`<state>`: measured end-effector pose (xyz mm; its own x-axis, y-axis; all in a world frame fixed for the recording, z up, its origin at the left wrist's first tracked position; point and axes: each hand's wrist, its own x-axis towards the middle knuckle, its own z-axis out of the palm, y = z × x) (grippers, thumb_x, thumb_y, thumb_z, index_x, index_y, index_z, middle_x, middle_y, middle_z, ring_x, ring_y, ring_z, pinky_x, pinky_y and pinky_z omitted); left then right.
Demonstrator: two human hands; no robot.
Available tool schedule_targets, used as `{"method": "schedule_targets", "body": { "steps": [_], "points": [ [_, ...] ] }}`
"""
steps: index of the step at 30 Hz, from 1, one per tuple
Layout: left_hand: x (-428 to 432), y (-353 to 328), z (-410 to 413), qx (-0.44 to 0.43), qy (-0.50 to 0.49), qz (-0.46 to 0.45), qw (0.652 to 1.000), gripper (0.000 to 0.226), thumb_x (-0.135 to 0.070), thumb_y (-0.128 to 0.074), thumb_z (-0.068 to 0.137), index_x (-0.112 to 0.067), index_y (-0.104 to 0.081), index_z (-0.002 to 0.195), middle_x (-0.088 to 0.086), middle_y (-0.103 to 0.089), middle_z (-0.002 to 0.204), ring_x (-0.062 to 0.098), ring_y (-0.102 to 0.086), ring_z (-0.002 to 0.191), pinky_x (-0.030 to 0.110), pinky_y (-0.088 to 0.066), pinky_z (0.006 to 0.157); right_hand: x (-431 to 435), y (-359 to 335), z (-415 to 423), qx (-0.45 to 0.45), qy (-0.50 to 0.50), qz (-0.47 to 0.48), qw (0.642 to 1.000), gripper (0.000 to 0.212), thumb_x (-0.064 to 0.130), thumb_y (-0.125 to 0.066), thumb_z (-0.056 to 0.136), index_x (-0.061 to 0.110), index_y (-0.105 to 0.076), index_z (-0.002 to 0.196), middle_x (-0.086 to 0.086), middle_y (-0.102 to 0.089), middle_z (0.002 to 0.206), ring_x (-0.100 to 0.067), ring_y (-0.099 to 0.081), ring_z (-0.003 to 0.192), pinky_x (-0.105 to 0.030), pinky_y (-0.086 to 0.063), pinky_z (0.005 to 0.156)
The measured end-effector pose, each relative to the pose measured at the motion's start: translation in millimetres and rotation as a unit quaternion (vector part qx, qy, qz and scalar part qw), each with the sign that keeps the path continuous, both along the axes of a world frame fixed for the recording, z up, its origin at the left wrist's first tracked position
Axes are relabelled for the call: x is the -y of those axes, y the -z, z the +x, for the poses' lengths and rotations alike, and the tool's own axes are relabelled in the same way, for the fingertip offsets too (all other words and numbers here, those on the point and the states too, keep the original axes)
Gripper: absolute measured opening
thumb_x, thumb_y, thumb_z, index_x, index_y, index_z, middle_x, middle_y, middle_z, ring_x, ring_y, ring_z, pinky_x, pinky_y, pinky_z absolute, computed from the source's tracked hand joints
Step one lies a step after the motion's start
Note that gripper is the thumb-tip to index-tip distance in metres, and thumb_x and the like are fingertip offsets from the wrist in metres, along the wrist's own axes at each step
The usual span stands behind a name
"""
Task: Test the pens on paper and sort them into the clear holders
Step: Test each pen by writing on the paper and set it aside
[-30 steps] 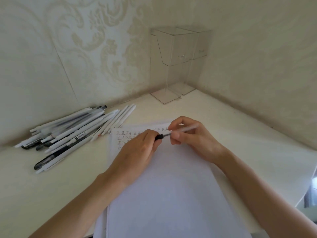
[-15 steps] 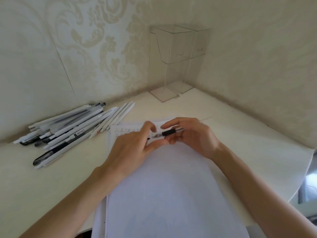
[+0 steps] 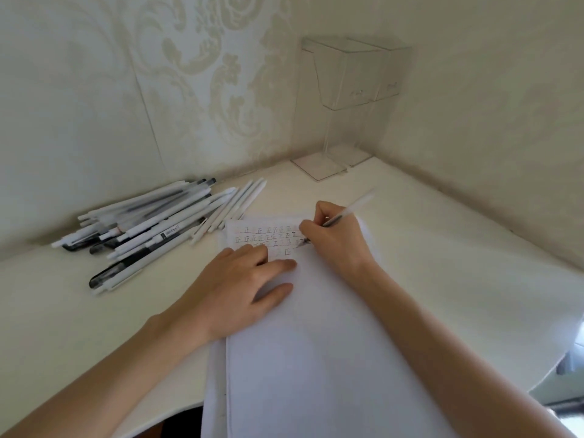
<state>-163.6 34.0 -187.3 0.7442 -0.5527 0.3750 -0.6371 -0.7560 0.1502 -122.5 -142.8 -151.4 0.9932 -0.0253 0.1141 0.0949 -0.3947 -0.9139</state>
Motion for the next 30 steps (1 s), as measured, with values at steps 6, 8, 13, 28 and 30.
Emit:
{"method": "schedule_targets", "body": {
  "steps": [6,8,13,28,30],
  "points": [
    [9.3,-0.5,-5.0,0.009,-0.053,0.002,0.999,0.037,-0.048,-0.035,0.087,-0.031,-0.059,0.108,-0.009,-0.041,0.073,0.015,-0.049,0.066,0.028,-0.033,0.056,10.2,8.4,0.8,-0.001,0.031,-0.003,1.0,0.033,0.008,-0.055,0.075,0.017,-0.03,0.056,0.0,-0.03,0.048,-0.01,-0.026,0.045,-0.025,-0.024,0.047],
    [11.1,0.3,-5.3,0.011,-0.066,0.006,0.998,0.038,-0.047,-0.034,0.087,-0.033,-0.057,0.113,-0.008,-0.042,0.074,0.016,-0.049,0.066,0.029,-0.036,0.054,11.1,8.5,0.9,0.003,0.033,-0.004,0.999,0.033,0.007,-0.055,0.075,0.017,-0.031,0.055,0.001,-0.034,0.043,-0.01,-0.028,0.043,-0.023,-0.024,0.045],
    [16.1,1.2,-6.0,0.008,-0.089,0.012,0.996,0.041,-0.045,-0.032,0.087,-0.037,-0.057,0.119,-0.009,-0.031,0.074,0.015,-0.045,0.065,0.03,-0.031,0.053,6.1,7.5,-3.4,0.014,0.003,-0.027,1.0,0.025,0.005,-0.055,0.077,0.009,-0.036,0.061,-0.006,-0.039,0.048,-0.007,-0.031,0.042,-0.019,-0.025,0.042],
    [18.3,-2.9,-7.8,-0.005,-0.091,0.011,0.996,0.042,-0.043,-0.033,0.087,-0.032,-0.059,0.118,-0.006,-0.039,0.072,0.017,-0.047,0.065,0.03,-0.037,0.051,6.5,8.0,-2.1,0.023,0.012,-0.038,0.999,0.027,0.004,-0.055,0.076,0.009,-0.033,0.061,-0.005,-0.027,0.06,-0.007,-0.024,0.049,-0.018,-0.019,0.043],
    [18.6,-3.1,-7.7,-0.007,-0.092,0.011,0.996,0.042,-0.043,-0.033,0.086,-0.033,-0.059,0.117,-0.006,-0.04,0.072,0.017,-0.048,0.065,0.031,-0.037,0.051,6.7,8.8,-1.7,0.024,0.011,-0.035,0.999,0.027,0.004,-0.054,0.076,0.009,-0.033,0.061,-0.005,-0.027,0.06,-0.008,-0.024,0.05,-0.019,-0.02,0.043]
  ]
}}
